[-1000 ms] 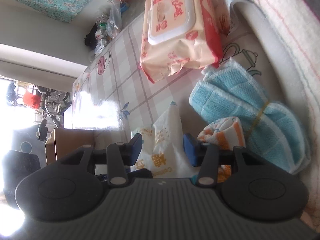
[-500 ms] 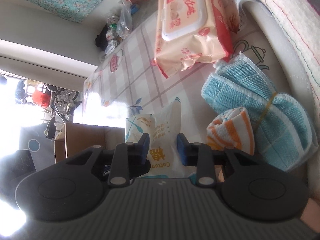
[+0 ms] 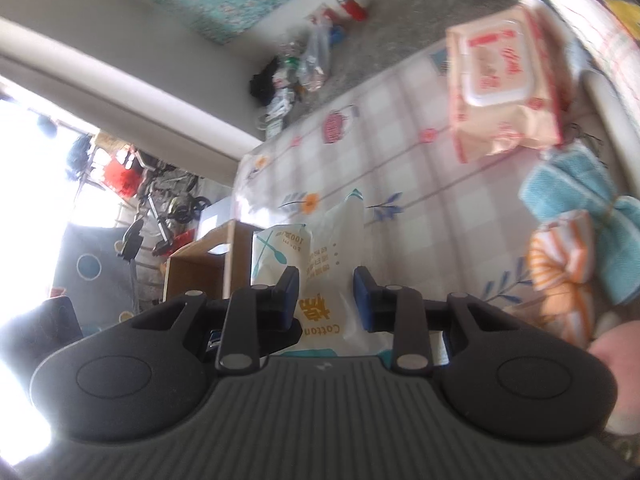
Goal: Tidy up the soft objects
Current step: 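Carry the cotton-pad bag with the right tool into the cardboard box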
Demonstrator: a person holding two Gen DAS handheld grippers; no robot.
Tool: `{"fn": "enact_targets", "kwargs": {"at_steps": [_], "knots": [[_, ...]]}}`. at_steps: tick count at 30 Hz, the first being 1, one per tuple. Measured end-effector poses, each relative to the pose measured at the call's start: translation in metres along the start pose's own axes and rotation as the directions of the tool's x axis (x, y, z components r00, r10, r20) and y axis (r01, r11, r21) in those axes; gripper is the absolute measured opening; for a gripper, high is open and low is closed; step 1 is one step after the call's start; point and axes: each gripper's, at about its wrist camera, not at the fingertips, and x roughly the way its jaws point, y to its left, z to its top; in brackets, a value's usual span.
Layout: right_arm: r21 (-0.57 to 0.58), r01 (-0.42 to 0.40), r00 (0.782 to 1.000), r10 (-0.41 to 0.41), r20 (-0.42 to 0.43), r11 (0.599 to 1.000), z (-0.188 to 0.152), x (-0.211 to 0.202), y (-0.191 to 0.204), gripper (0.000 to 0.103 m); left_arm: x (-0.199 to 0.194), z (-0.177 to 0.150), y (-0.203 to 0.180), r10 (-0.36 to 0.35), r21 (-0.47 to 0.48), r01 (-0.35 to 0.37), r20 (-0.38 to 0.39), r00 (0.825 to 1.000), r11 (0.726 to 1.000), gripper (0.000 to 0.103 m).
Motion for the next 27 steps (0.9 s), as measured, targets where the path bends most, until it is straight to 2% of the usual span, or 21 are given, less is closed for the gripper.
{"fn": "enact_targets", "kwargs": {"at_steps": [4,7,15,21,25,27], "knots": [[-0.064,-0.045,0.999,0.044,-0.021,0.997,-0.014,0.013,0.054,0.029,-0.047,-0.009,0.031,0.019,-0.022,-0.018,0.069,0.997,1.0,0.021],[-0.104,-0.087,0.995,0.082,-0.059,0.991,-0.025,0.037,0.096,0.029,-0.082,-0.018,0.064,0.059,-0.054,-0.053,0.112,0.992,0.997,0.021],[-0.159,-0.169,0.971,0.137,-0.196,0.973,-0.057,0.141,0.205,0.029,-0.143,-0.031,0.175,0.198,-0.206,-0.166,0.144,0.97,0.964,0.021],[-0.144,-0.149,0.957,0.106,-0.271,0.978,-0.07,0.228,0.248,0.029,-0.143,-0.029,0.249,0.274,-0.244,-0.24,0.116,0.955,0.94,0.021],[-0.137,-0.092,0.959,0.05,-0.28,0.986,-0.072,0.276,0.252,0.028,-0.124,-0.022,0.288,0.304,-0.252,-0.277,0.075,0.95,0.927,0.021],[-0.131,-0.064,0.962,0.027,-0.272,0.989,-0.072,0.297,0.251,0.027,-0.114,-0.017,0.301,0.335,-0.228,-0.315,0.057,0.94,0.921,0.022]]}}
